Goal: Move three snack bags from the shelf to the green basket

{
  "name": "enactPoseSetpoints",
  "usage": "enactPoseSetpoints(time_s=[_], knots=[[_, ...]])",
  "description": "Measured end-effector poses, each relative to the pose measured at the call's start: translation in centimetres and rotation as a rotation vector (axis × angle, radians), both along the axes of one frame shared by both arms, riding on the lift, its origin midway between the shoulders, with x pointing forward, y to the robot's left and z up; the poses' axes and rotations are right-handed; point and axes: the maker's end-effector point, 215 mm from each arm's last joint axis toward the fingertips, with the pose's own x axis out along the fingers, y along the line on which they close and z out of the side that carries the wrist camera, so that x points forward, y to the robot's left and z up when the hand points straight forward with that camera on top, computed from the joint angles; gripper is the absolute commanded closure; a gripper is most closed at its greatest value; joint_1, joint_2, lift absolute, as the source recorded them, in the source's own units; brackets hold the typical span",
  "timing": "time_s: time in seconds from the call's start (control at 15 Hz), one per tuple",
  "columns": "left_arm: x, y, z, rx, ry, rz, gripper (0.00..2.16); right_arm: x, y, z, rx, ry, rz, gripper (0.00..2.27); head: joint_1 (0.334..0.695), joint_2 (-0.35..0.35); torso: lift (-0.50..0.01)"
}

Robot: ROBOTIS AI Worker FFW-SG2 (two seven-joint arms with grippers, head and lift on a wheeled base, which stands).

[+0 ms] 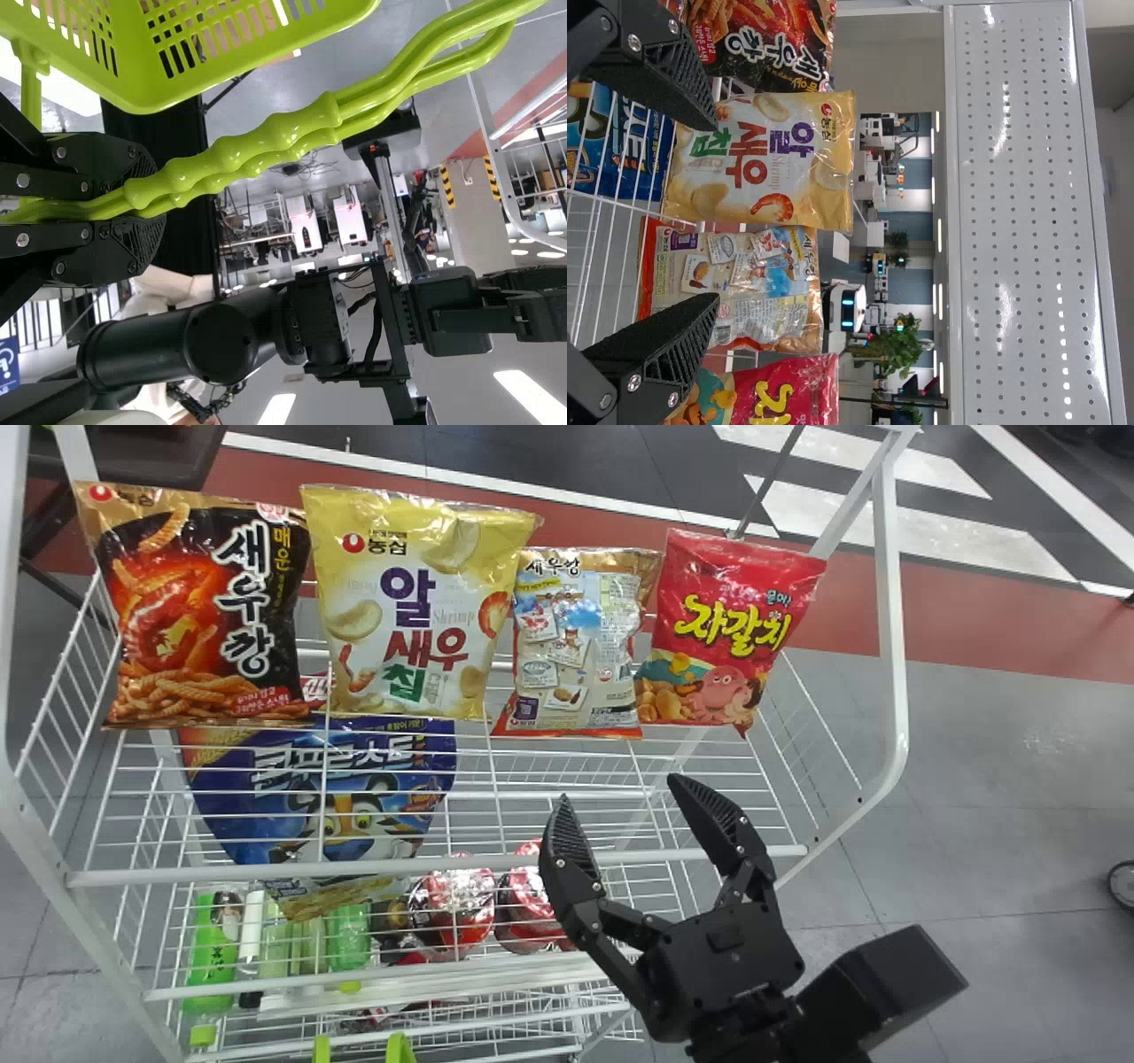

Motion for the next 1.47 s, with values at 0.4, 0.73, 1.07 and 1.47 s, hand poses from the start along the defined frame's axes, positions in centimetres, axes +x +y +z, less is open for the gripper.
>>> enactPoseSetpoints(time_s=[0.4, 0.73, 1.07, 1.47], knots=[[0.0, 0.0, 0.2, -0.007, 0.0, -0.001, 1.57, 0.1, 0.0, 0.1, 0.001, -0.006, 0.0, 0.15, 0.695, -0.35, -0.048], [-0.2, -0.1, 0.2, -0.009, 0.004, -0.001, 1.57, 0.1, 0.1, -0.1, 0.0, -0.005, 0.002, 0.15, 0.695, -0.35, -0.048], [-0.3, -0.2, 0.4, -0.019, 0.003, -0.006, 1.56, 2.4, 2.0, -2.2, 0.013, -0.003, 0.032, 0.15, 0.695, -0.35, -0.048], [-0.9, -0.6, 0.6, -0.026, 0.007, -0.022, 1.52, 11.5, 13.1, -5.2, 0.047, 0.03, 0.202, 0.15, 0.695, -0.149, -0.048]])
